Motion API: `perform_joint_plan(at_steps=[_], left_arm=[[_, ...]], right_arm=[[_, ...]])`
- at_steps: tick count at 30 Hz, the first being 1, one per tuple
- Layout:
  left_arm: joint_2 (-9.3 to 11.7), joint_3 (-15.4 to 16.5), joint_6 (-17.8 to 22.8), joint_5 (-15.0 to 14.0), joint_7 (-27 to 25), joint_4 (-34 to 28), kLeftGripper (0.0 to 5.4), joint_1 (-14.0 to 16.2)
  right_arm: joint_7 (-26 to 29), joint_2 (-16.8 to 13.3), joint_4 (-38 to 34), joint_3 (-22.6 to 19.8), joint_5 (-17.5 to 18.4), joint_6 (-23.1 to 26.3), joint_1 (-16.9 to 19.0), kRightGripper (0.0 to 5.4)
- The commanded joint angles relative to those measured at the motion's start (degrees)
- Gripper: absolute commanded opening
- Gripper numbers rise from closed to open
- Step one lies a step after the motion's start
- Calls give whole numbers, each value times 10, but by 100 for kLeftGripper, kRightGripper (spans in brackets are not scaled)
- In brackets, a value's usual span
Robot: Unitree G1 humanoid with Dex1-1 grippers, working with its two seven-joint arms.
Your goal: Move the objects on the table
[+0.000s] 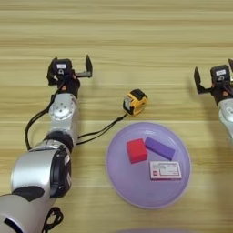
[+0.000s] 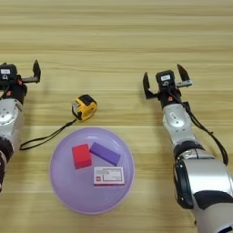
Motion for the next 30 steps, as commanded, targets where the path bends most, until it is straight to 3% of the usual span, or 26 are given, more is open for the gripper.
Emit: perform_joint_plan(at_steps=[1,7,12,17,23,30], left_arm=[[0,5,-19,-11,-12,-12,537,11],[6,-2,-64,-12,-28,-50,537,46],[9,-7,-82,-22,-43,-122,537,86],[14,-13,-63,-35,-59,-222,537,137],[22,-20,-14,-47,-70,-323,537,182],[36,-51,1,-23,-93,-393,537,224]], right_arm=[[-4,-2,-6,2,-2,-20,9,540],[-9,0,-32,6,-1,-70,35,540],[-6,-2,-74,8,5,-106,61,540],[-7,2,-138,10,6,-118,94,540],[-8,10,-214,13,6,-97,126,540],[-15,24,-285,17,-1,-65,151,540]])
